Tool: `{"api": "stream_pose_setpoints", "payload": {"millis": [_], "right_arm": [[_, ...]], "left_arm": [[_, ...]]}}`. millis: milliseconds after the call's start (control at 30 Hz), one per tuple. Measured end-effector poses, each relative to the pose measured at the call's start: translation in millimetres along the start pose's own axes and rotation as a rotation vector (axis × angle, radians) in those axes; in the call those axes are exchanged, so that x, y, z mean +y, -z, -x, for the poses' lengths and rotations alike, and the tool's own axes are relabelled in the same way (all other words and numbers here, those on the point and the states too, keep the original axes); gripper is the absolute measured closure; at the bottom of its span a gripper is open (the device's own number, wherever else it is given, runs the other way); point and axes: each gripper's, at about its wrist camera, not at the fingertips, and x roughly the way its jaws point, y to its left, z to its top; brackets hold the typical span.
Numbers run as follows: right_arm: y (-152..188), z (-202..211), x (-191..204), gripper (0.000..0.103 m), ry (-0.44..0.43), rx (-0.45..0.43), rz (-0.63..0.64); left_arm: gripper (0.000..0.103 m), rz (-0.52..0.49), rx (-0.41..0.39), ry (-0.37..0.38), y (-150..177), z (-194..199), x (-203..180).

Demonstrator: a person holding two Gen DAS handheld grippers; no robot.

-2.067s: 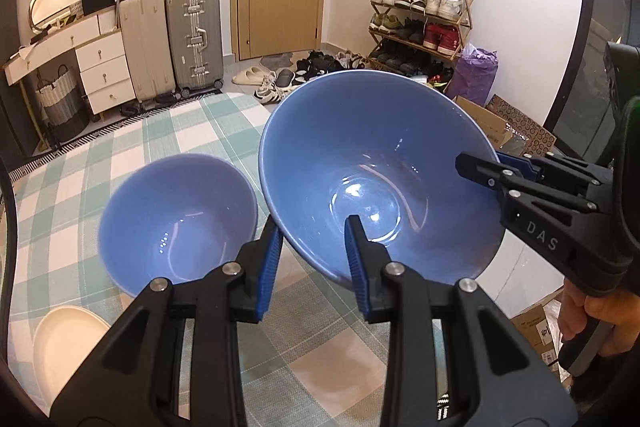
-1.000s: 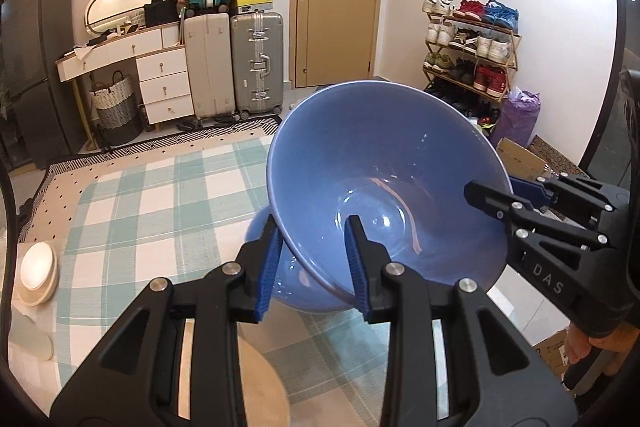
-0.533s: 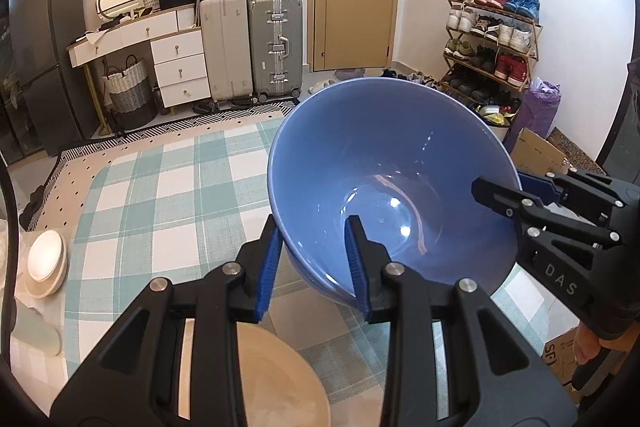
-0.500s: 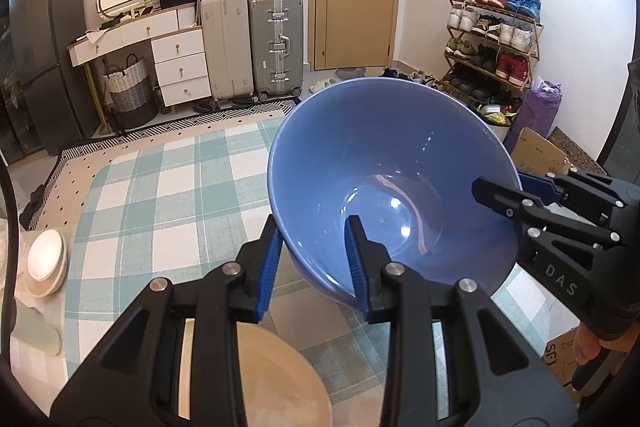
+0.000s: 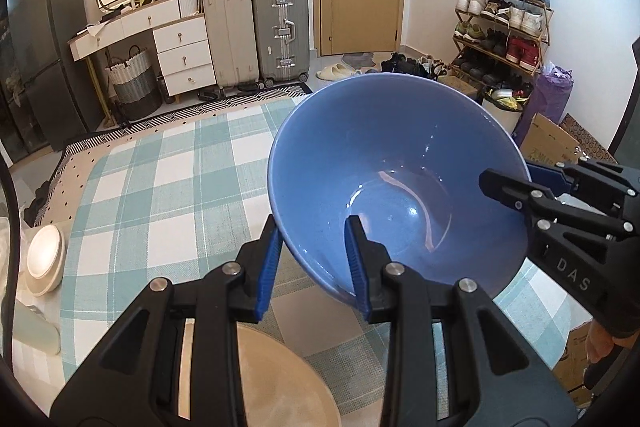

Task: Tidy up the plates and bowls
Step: 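Lift the blue bowl with both grippers and lower it into the other blue bowl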

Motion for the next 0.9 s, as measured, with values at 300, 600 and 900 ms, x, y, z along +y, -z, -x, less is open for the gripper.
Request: {"api": "stream_pose_setpoints", "payload": {"millis": [300,600,900], "right_arm": [[1.0,-33.2,-1.8,0.08,-0.015,0.041,0.0],[8.5,-49.6,-4.1,0.08,-0.016,0.053,-0.007],[15.1,-66.8,-2.8,0.08,-0.008,0.074,-0.002]], "left_arm": [[0.074,0.018,0.045,-0.003,8.3,-44.5,12.6],[0.074,0.007,0.071,-0.013,13.0,-75.7,19.8],[0.074,-0.009,0.088,-0.019,15.6,-98.0,26.1]]}}
